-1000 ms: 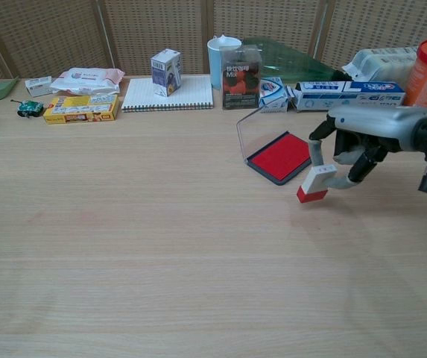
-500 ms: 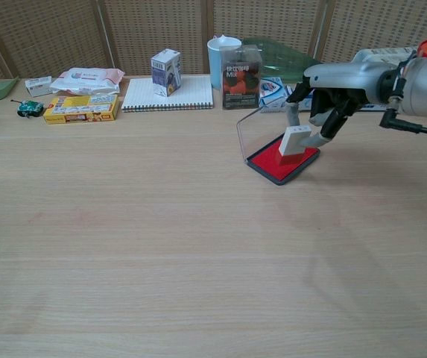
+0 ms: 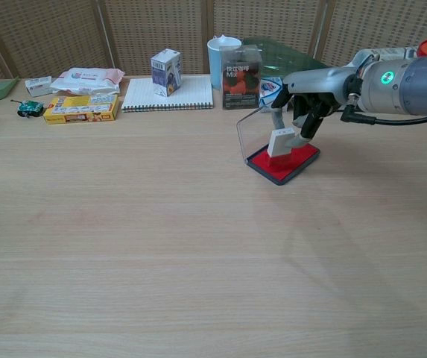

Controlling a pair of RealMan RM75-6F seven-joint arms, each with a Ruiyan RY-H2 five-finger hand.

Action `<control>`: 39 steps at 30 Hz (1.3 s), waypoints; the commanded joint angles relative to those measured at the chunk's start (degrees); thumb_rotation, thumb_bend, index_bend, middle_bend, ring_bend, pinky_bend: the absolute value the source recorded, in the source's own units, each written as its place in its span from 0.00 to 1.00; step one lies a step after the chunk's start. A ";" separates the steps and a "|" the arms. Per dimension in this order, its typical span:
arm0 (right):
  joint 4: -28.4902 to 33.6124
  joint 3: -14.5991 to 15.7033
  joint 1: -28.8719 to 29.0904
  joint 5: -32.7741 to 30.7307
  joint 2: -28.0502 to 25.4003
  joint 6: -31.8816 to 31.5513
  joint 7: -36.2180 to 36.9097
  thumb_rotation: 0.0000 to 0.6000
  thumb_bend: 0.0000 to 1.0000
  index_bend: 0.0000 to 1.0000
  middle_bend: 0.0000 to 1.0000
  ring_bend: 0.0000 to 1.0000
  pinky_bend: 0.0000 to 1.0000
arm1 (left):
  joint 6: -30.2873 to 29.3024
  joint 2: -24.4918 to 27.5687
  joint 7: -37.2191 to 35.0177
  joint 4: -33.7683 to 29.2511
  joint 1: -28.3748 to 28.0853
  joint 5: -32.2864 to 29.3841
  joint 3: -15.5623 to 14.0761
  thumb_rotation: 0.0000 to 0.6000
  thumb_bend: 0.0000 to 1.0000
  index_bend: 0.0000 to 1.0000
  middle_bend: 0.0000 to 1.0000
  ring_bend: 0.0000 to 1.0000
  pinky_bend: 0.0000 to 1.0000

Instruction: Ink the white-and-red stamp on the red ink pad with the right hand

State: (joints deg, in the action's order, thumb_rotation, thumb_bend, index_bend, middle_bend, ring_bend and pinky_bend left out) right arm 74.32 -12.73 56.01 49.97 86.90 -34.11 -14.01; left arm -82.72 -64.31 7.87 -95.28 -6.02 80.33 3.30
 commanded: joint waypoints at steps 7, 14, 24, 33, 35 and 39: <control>-4.99 1.63 2.28 -1.09 3.29 0.98 -0.92 1.00 0.41 0.70 1.00 1.00 1.00 | 0.66 -0.57 -0.53 1.15 -0.06 -0.64 0.02 0.21 0.22 0.33 0.38 0.27 0.16; -7.41 2.11 3.08 -1.36 4.31 1.44 -0.60 1.00 0.41 0.70 1.00 1.00 1.00 | 0.86 -0.94 -1.09 1.91 -0.01 -0.86 0.02 0.22 0.22 0.33 0.38 0.27 0.16; -8.39 2.89 3.25 -0.95 4.70 1.70 0.06 1.00 0.41 0.71 1.00 1.00 1.00 | 0.86 -1.13 -1.13 2.11 -0.02 -0.77 0.03 0.22 0.22 0.33 0.38 0.27 0.16; -8.97 3.53 3.23 -0.65 5.55 1.31 0.15 1.00 0.41 0.71 1.00 1.00 1.00 | 0.87 -1.13 -1.34 2.39 0.11 -0.77 -0.05 0.21 0.22 0.33 0.38 0.27 0.16; -9.09 3.66 3.25 -0.74 5.72 1.29 0.08 1.00 0.41 0.71 1.00 1.00 1.00 | 0.92 -1.17 -1.44 2.47 0.12 -0.77 -0.07 0.21 0.22 0.33 0.38 0.27 0.16; -8.93 3.70 3.25 -0.95 5.69 0.98 -0.07 1.00 0.41 0.71 1.00 1.00 1.00 | 0.93 -1.27 -1.58 2.61 0.13 -0.67 -0.11 0.21 0.22 0.33 0.38 0.27 0.16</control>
State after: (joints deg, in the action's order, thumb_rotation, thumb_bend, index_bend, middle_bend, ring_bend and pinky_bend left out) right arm 65.36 -9.01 59.26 49.05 92.62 -33.09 -14.07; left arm -81.79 -65.58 6.29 -92.68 -5.89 79.65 3.19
